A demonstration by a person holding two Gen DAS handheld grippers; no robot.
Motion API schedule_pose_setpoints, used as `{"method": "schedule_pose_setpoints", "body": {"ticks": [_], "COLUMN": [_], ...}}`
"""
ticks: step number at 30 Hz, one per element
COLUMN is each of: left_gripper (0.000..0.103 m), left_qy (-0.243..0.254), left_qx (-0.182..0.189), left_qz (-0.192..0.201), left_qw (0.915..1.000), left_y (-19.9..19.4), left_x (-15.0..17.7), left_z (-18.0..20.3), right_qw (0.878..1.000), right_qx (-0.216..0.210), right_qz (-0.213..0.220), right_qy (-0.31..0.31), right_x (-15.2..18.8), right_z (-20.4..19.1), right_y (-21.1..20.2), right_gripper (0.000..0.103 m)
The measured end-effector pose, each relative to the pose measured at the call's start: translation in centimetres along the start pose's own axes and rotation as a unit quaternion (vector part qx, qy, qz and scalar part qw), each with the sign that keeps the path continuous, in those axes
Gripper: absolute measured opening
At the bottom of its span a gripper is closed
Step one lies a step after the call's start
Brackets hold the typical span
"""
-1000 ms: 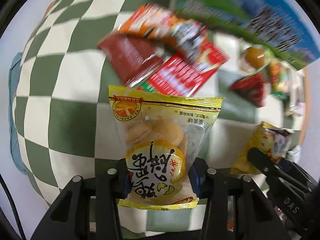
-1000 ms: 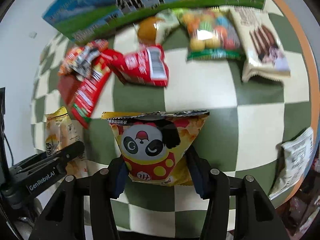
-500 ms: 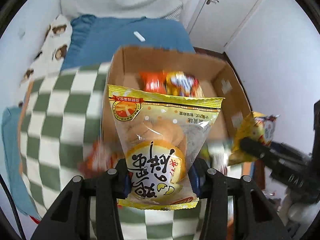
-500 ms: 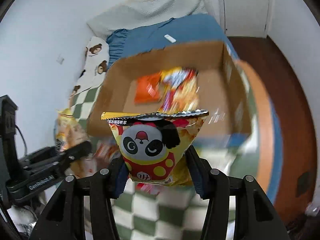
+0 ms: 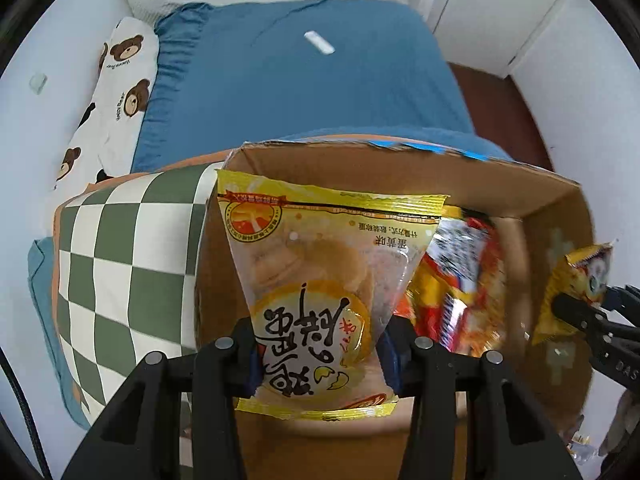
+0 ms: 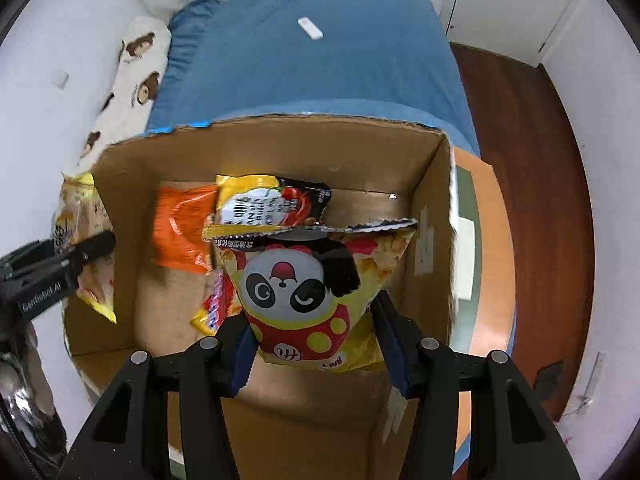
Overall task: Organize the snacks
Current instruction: 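Lower both bags into the box and open both tools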
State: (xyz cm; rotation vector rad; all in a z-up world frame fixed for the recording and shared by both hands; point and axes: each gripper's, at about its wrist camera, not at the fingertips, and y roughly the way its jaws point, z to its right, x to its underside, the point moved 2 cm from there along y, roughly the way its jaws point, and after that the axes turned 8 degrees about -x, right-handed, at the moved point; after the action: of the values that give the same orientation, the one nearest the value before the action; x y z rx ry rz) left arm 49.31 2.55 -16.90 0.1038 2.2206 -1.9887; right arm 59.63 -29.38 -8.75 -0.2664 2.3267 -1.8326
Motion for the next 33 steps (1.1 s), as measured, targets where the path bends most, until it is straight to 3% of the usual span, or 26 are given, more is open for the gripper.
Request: {"method": "schedule_pose_setpoints", "body": {"ticks": [4,6,7,8,10,22,33], "left_gripper": [0.043,0.049,0.063,0.085,0.097,0.097,0.097], "left_qy": [-0.018,-0.032,-0.031,-0.027,-0.021,-0.019,-0.02], "left_qx": [-0.003,0.003,0.004,-0.001,-0.006,0.011,0.016], "left_qz": [-0.032,-0.035,-0.033,-0.03,-0.02,-0.032,-0.008], "left_qw": [0.9993,0.9989,0.999,0.9992,0.9996,0.9993,0.9996], "left_y": [2.4,3.1,3.2,3.3,3.1,3.4,0.3], "left_x": [-1.6,-2.3,-2.5,-2.7,-3.0,-0.5,3.4], "left_z": [-0.4,-0.8,-0.8,-0.7,-0.5,0.2,0.1], "right_qw": [1.0,1.0,1.0,1.0,1.0,0.999,0.999], "right_qx": [0.013,0.015,0.014,0.013,0.008,0.002,-0.004], "right_qz": [-0.02,-0.02,-0.018,-0.016,-0.014,-0.007,0.013], "right_qy": [0.002,0.005,0.009,0.014,0.018,0.039,0.041], "right_x": [-1.6,-1.7,-1.9,-2.0,-1.9,0.0,3.3], "right_z": [0.8,0.7,0.7,0.8,0.7,-0.8,-2.3], "right_y": [1.7,2.2,2.4,2.5,2.5,4.3,3.0], "right_gripper": [0.063,0.079,0.091,0.093,0.094,0.095,0.095]}}
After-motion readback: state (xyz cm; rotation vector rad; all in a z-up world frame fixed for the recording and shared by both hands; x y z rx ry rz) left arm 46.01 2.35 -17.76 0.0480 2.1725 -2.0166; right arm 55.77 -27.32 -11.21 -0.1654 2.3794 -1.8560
